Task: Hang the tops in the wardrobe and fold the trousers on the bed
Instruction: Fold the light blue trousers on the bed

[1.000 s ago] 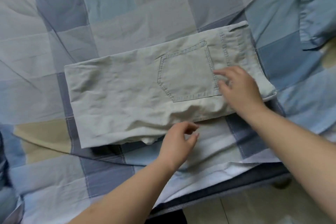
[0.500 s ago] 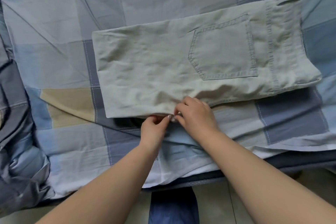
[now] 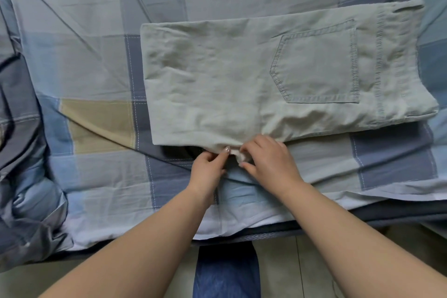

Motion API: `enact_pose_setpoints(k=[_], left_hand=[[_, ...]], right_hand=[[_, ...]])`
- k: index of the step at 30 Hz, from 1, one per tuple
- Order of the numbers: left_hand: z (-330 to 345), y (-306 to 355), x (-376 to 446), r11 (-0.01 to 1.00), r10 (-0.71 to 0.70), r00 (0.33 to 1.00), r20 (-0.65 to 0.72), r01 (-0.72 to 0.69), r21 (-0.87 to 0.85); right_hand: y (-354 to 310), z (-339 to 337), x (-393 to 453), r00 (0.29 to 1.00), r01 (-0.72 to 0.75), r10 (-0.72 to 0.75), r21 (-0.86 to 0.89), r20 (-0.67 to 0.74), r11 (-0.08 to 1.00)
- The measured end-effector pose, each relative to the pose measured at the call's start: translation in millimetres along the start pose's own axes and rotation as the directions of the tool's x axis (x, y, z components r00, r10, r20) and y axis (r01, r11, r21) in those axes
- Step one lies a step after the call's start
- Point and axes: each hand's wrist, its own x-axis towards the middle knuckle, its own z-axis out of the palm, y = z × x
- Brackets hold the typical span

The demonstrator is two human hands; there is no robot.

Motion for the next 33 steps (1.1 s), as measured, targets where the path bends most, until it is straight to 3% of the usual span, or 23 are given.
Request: enact_pose_setpoints(k=[3, 6, 8, 10, 13, 16, 19, 21, 23, 25, 28, 30, 33], left_hand=[[-10, -4, 0, 0.980, 0.039, 0.998, 0.042, -0.047, 0.194], [-26, -9, -1, 0.948, 0.044, 0.997, 0.056, -0.059, 0.313], [-34, -7, 1, 0.958, 0.039, 0.998, 0.043, -0.050, 0.281], [-41, -2, 5, 0.992, 0.034, 0.999, 0.021, -0.036, 0.118], [-57, 7, 18, 0.985, -0.002, 1.000, -0.023, -0.002, -0.171], [-77, 18, 30, 0.963, -0.079, 0.997, -0.010, 0.074, -0.257], [-96, 34, 39, 0.976, -0.052, 0.991, -0.123, 0.024, -0.217], [-114, 50, 51, 0.960, -0.031, 0.966, -0.256, -0.042, -0.278], [-130, 69, 66, 0.943, -0.025, 0.953, -0.301, -0.077, -0.322], [-134, 89, 75, 0.966, -0.010, 0.973, -0.229, -0.050, -0.254], [-127, 117, 83, 0.998, 0.062, 0.998, -0.017, -0.062, -0.008], [-123, 131, 83, 0.985, 0.115, 0.993, 0.039, -0.119, 0.123], [-114, 145, 73, 0.963, 0.200, 0.976, 0.087, -0.212, 0.164]], right_hand=[[-3, 3, 2, 0.999, -0.039, 0.038, -0.027, -0.033, 0.999], [-6, 6, 8, 0.996, 0.036, -0.025, -0.117, 0.090, 0.993], [-5, 5, 11, 0.984, 0.094, -0.071, -0.138, 0.162, 0.986], [-1, 0, 15, 0.976, 0.121, -0.099, -0.110, 0.192, 0.987], [2, -12, 29, 0.998, 0.008, -0.018, 0.149, 0.068, 0.989], [-1, -33, 62, 0.963, -0.115, 0.215, 0.480, -0.160, 0.870], [-3, -62, 105, 0.914, -0.158, 0.362, 0.656, -0.186, 0.738], [0, -79, 135, 0.895, -0.138, 0.402, 0.733, -0.197, 0.666], [8, -89, 154, 0.887, -0.124, 0.420, 0.779, -0.190, 0.615], [18, -87, 159, 0.892, -0.136, 0.422, 0.798, -0.159, 0.587], [27, -64, 147, 0.896, -0.136, 0.413, 0.782, -0.165, 0.609], [28, -46, 132, 0.884, -0.129, 0.425, 0.774, -0.192, 0.619], [31, -26, 113, 0.880, -0.126, 0.443, 0.813, -0.173, 0.568]])
